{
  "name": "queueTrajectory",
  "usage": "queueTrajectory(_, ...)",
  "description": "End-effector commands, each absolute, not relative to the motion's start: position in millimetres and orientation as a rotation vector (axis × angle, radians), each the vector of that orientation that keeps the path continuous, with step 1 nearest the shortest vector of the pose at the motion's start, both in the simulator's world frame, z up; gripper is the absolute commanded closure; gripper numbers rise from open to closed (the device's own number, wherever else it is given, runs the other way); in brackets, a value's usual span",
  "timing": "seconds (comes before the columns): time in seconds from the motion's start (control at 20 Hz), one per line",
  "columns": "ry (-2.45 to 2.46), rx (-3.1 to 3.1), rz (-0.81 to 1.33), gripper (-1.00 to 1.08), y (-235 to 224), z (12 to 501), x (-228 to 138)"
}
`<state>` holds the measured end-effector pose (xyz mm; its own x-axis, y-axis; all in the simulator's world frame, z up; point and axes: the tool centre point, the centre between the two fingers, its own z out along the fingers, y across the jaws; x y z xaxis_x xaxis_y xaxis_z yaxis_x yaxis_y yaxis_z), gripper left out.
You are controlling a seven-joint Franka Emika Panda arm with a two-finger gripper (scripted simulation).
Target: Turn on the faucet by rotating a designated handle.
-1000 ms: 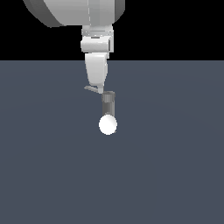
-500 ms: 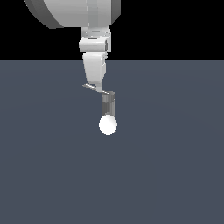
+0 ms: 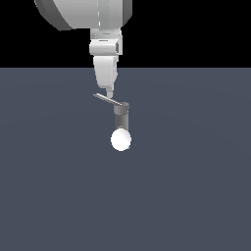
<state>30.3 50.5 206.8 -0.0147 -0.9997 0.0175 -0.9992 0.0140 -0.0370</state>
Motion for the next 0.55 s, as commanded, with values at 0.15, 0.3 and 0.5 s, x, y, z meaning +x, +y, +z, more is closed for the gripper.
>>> queueTrajectory(0.15, 2.179, -2.260, -0.012, 1.08, 86, 186, 38)
queueTrajectory(0.3, 2.169, -2.271, -0.007, 1.08, 93, 184, 45)
queueTrajectory(0.5, 2.160, -2.281, -0.002, 1.08, 99, 182, 52)
